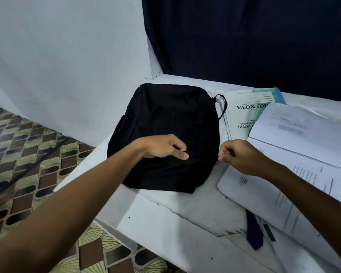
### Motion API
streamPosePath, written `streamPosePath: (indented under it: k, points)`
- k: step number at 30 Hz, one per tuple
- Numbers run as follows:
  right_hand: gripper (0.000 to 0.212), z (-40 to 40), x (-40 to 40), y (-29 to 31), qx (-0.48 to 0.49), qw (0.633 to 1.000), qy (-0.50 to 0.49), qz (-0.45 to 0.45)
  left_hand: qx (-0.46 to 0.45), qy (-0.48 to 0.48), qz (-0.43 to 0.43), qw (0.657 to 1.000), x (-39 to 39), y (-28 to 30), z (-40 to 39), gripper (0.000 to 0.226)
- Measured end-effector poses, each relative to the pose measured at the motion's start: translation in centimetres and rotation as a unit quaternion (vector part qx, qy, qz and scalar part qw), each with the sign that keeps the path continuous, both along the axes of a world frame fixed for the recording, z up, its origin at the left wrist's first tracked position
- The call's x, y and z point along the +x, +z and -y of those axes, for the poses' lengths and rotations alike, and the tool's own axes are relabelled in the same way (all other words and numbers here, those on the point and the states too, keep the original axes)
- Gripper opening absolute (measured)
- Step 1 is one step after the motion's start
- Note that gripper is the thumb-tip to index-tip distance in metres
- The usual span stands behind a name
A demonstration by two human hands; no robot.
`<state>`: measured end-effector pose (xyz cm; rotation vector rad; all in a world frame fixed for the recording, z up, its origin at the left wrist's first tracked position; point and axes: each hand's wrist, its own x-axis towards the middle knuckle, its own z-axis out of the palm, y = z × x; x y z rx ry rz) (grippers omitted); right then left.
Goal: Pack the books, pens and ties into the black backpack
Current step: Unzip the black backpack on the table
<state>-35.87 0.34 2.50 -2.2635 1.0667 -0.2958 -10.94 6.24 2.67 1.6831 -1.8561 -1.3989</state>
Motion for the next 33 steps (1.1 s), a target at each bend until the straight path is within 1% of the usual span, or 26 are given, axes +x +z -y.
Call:
streamPosePath:
  k: [3,7,12,15,17,18,20,21,22,23,24,25,26,27,28,29,31,32,33]
  points:
    - [0.019,3.0,0.2,-0.8,-0.034,0.999,-0.028,-0.021,0.035,0.003,-0.010,0.999,0.2,0.9,0.5,0.035]
    - [0.017,7.6,1.4,-2.6,-0.091,0.991,-0.088,-0.044,0.108,-0.015,-0.039,0.993,0.8,1.3,0.8,0.035]
    - [0.019,12.6,3.3,-3.3,-0.131,0.975,-0.177,-0.044,0.157,-0.040,-0.073,0.984,1.5,1.1,0.0,0.031]
    - [0.013,14.6,4.8,-3.2,-0.159,0.965,-0.194,-0.082,0.171,-0.062,-0.095,0.979,1.2,1.0,-0.4,0.033]
    - [0.007,15.6,5.7,-3.1,-0.146,0.962,-0.193,-0.130,0.168,-0.067,-0.102,0.978,0.9,1.1,-0.5,0.036]
    - [0.013,16.0,5.9,-3.0,-0.131,0.959,-0.193,-0.159,0.160,-0.070,-0.103,0.979,0.8,1.3,-0.5,0.033]
    - [0.026,16.3,6.6,-2.4,-0.123,0.951,-0.199,-0.203,0.147,-0.080,-0.100,0.981,0.6,1.6,-0.7,0.021]
    - [0.029,16.2,7.2,-1.9,-0.140,0.947,-0.206,-0.205,0.132,-0.079,-0.083,0.985,0.9,1.7,-0.7,0.018]
    - [0.029,15.9,7.9,-1.3,-0.165,0.945,-0.211,-0.189,0.100,-0.064,-0.051,0.992,1.7,1.8,-0.6,0.022]
    - [0.028,15.4,8.9,-0.8,-0.188,0.947,-0.208,-0.156,0.045,-0.040,-0.011,0.998,2.6,1.8,-0.5,0.025]
    - [0.028,14.8,10.2,-0.2,-0.200,0.955,-0.187,-0.114,-0.035,-0.007,0.043,0.998,4.0,1.6,-0.2,0.025]
    - [0.026,14.0,12.0,0.3,-0.198,0.965,-0.154,-0.071,-0.124,0.027,0.106,0.986,5.9,1.3,0.1,0.023]
    - [0.025,13.1,13.8,0.6,-0.180,0.976,-0.117,-0.030,-0.196,0.062,0.171,0.964,7.9,1.0,0.3,0.023]
    - [0.023,11.9,15.3,0.9,-0.154,0.985,-0.076,0.005,-0.237,0.097,0.225,0.940,9.7,0.5,0.3,0.029]
    - [0.022,10.6,16.9,1.2,-0.130,0.990,-0.034,0.035,-0.245,0.124,0.258,0.927,11.4,0.0,0.2,0.043]
    - [0.022,9.2,18.2,1.4,-0.108,0.992,0.009,0.063,-0.223,0.131,0.267,0.928,12.7,-0.5,-0.2,0.064]
    - [0.025,6.3,20.7,1.5,-0.062,0.988,0.095,0.106,-0.152,0.110,0.250,0.950,14.5,-1.5,-1.4,0.109]
    - [0.028,5.0,21.9,1.3,-0.037,0.984,0.132,0.110,-0.119,0.095,0.242,0.958,15.2,-2.1,-2.2,0.126]
    - [0.030,4.0,22.9,0.9,-0.015,0.981,0.165,0.105,-0.096,0.083,0.238,0.963,15.8,-2.7,-3.0,0.138]
